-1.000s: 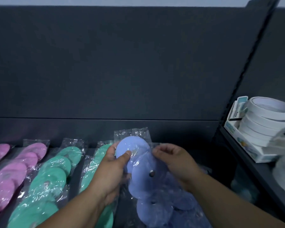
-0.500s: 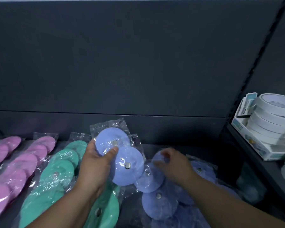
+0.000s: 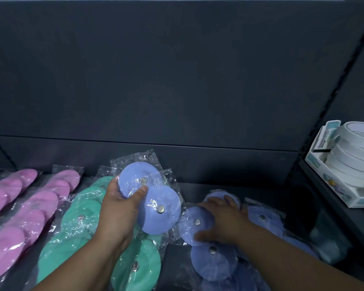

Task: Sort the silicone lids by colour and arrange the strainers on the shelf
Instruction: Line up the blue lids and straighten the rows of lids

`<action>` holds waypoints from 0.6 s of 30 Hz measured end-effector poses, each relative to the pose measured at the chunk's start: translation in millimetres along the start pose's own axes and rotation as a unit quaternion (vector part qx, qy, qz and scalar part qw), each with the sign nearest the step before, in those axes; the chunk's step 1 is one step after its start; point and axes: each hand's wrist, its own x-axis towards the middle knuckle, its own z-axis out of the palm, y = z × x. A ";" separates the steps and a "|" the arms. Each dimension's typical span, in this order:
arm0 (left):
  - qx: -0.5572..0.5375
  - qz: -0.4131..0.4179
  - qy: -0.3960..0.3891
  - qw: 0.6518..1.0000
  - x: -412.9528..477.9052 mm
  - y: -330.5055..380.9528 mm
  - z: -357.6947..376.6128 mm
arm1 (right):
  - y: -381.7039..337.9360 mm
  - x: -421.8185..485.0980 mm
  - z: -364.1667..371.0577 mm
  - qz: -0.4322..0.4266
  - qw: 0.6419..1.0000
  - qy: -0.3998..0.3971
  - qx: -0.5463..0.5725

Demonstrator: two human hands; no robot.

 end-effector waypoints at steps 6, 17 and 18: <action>0.001 -0.002 -0.008 1.000 -1.0 -1.5 5.4 | 8.2 -2.1 -8.1 0.012 0.998 0.061 0.003; -0.020 -0.053 -0.040 0.998 4.6 -8.7 31.4 | 64.0 -13.7 -28.6 0.153 0.930 0.173 0.285; -0.016 -0.064 -0.051 0.997 5.0 -10.9 36.4 | 65.2 -15.8 -30.3 0.170 0.934 0.160 0.270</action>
